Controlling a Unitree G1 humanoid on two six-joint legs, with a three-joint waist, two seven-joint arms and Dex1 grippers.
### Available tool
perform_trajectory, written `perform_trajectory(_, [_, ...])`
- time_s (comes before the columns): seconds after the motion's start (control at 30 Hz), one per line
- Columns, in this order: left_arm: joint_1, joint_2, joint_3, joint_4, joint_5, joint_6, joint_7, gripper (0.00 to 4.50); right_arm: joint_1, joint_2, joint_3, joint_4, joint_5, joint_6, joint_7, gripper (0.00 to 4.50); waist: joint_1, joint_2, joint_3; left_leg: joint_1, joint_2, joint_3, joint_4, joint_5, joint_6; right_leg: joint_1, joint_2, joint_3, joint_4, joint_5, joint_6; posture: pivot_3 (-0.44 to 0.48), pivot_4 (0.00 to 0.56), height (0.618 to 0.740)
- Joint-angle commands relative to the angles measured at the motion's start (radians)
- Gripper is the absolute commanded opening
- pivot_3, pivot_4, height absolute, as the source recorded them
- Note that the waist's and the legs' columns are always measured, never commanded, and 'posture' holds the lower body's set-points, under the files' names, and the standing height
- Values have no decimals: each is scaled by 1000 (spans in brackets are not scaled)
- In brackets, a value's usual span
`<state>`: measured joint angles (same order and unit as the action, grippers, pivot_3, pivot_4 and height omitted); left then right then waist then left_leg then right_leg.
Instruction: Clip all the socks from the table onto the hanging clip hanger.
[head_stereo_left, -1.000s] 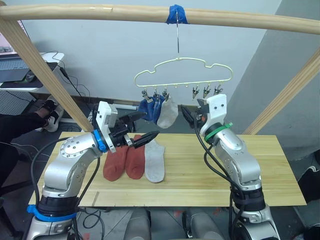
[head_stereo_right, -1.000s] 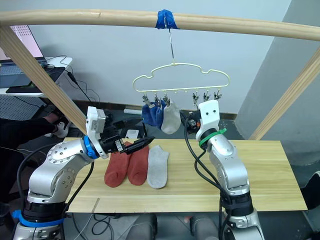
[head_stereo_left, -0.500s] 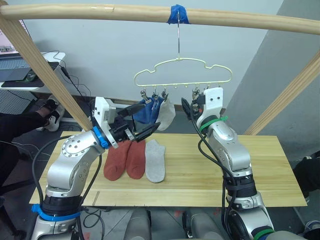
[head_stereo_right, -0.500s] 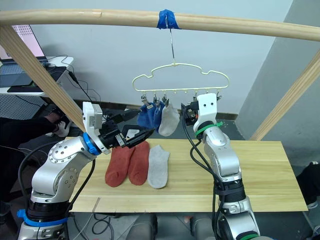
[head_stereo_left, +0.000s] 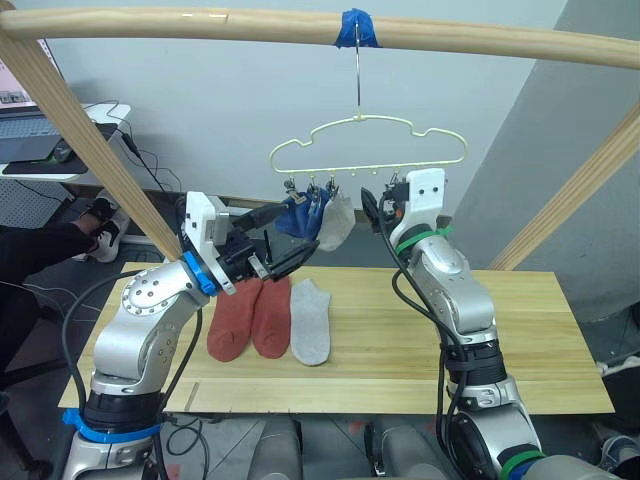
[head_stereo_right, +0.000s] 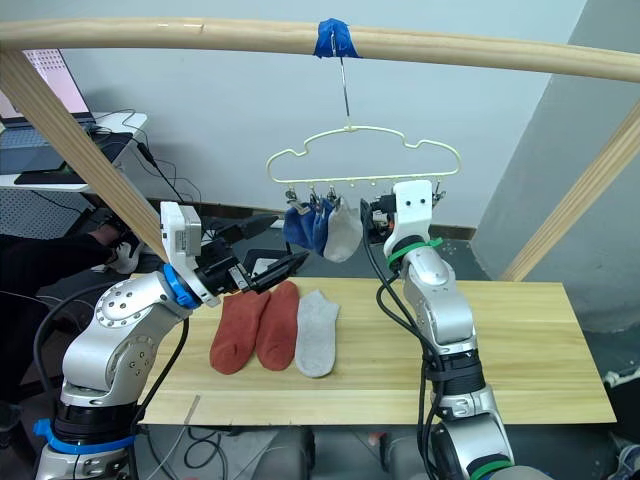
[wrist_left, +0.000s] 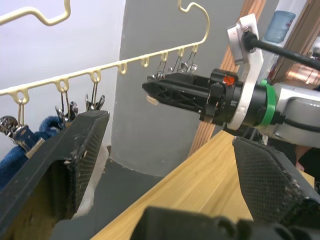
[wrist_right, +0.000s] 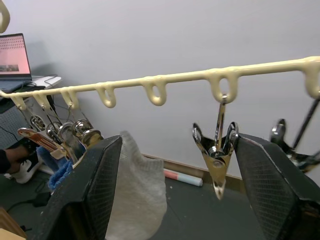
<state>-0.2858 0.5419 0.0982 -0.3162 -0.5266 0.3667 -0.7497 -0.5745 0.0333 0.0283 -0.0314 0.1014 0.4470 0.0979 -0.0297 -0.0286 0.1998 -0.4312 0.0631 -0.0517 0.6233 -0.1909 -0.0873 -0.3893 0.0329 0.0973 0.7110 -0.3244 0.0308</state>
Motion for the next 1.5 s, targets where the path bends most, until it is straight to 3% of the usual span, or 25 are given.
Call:
perform_trajectory(0.03, [-14, -5, 15, -26, -2, -21, 6, 4500, -30, 15, 1, -13, 10, -37, -2, 3636, 0, 0, 0, 0, 0, 0, 0, 0, 0, 0, 0, 0, 0, 0, 0, 101, 154, 740])
perform_trajectory(0.8, [-7, -9, 17, -35, -11, -14, 23, 4500, -53, 32, -30, 34, 14, -86, -24, 3636, 0, 0, 0, 0, 0, 0, 0, 0, 0, 0, 0, 0, 0, 0, 0, 106, 166, 740])
perform_trajectory(1.1, [-7, -21, 22, -56, -72, -7, 0, 4500, -50, 25, -32, 39, 11, -82, -24, 3636, 0, 0, 0, 0, 0, 0, 0, 0, 0, 0, 0, 0, 0, 0, 0, 102, 167, 740])
perform_trajectory(1.2, [-6, -17, 23, -53, -73, -11, -2, 4500, -53, 23, -36, 45, 12, -86, -24, 2998, 0, 0, 0, 0, 0, 0, 0, 0, 0, 0, 0, 0, 0, 0, 0, 103, 169, 740])
perform_trajectory(1.4, [-1, -14, 25, -57, -75, -9, 1, 4500, -55, 19, -38, 51, 11, -86, -22, 823, 0, 1, 0, 0, 0, 0, 0, 0, 0, 0, 0, 0, 0, 0, 0, 107, 172, 740])
perform_trajectory(1.5, [2, -14, 27, -59, -74, -9, 3, 4500, -57, 18, -39, 54, 13, -87, -19, 60, 0, 1, 0, 0, 0, 0, -1, 0, 0, 0, 0, 0, -1, 0, 0, 109, 174, 740])
